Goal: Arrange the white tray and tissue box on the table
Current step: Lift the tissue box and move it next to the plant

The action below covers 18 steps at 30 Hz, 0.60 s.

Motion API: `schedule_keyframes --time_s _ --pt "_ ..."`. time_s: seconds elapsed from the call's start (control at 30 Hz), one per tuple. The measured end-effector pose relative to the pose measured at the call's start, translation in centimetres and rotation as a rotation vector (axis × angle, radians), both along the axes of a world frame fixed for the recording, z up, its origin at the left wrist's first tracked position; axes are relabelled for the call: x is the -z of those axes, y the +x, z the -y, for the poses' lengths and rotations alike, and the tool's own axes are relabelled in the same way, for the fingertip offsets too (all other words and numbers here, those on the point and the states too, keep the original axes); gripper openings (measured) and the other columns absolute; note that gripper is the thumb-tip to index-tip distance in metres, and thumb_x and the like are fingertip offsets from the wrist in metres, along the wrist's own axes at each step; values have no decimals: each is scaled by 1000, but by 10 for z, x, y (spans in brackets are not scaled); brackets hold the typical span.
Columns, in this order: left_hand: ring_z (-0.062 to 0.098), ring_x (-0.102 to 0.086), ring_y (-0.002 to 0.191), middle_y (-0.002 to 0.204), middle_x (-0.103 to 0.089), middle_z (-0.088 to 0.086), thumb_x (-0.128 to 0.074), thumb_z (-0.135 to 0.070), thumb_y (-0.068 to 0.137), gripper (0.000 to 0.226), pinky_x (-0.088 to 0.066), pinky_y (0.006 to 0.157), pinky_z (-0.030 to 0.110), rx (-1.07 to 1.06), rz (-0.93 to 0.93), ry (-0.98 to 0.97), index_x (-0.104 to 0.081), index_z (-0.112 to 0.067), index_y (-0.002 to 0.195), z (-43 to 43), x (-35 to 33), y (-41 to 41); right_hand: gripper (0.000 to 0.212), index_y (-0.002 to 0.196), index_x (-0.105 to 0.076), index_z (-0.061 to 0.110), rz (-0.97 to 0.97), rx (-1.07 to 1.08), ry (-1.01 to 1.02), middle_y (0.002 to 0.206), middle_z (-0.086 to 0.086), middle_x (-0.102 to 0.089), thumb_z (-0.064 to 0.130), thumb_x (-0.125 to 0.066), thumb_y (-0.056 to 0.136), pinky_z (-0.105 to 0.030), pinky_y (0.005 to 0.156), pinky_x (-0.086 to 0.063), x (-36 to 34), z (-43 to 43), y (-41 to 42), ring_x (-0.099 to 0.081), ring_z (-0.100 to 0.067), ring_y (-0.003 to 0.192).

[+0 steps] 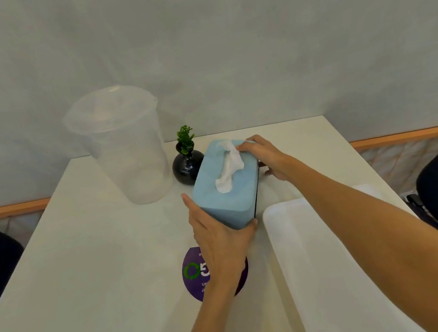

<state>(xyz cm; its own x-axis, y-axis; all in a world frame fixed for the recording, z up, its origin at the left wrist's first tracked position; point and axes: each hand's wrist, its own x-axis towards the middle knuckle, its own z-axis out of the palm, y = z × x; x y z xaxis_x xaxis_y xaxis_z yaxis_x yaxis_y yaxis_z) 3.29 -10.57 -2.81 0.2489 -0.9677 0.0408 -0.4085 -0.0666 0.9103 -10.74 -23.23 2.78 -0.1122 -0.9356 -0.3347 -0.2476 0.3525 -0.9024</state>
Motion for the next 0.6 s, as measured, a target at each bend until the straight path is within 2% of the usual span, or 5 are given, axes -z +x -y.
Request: schedule_keyframes --time_s 0.1,0.2,0.33,0.47,0.6 --pt "20 -33 134 145 -27 2 -92 -37 48 147 -40 108 41 72 -15 -13 18 -35 146 5 -5 10 44 119 -47 23 10 5 -20 107 -2 -54 43 -58 81 -41 81 -43 0 -6 -5 -52 -17 84" --pt "10 -31 133 145 -26 -6 -93 -32 49 146 -35 104 27 180 -52 -57 16 -38 146 11 -14 25 40 114 -47 28 63 25 -76 114 0 -51 45 -58 80 -49 90 -42 0 -17 -18 -50 -23 103" --pt "4 -32 131 148 -27 -16 -92 -23 55 140 -37 105 27 353 -81 -54 10 -39 148 23 -36 39 14 94 -48 37 222 88 -188 106 5 -50 35 -56 82 -40 76 -47 -4 -34 -44 -47 -23 105" --pt "2 -28 133 143 -26 -24 -91 -19 57 140 -32 108 28 494 -68 -45 13 -40 149 44 -56 30 31 105 -45 37 251 140 -294 120 0 -48 37 -56 76 -35 71 -49 -8 -45 -69 -49 -23 108" --pt "1 -30 134 139 -31 -30 -90 -21 59 136 -36 108 25 613 -81 -17 9 -42 148 71 -65 12 34 98 -48 43 262 223 -382 113 3 -50 47 -61 67 -32 65 -50 -14 -47 -96 -51 -23 104"
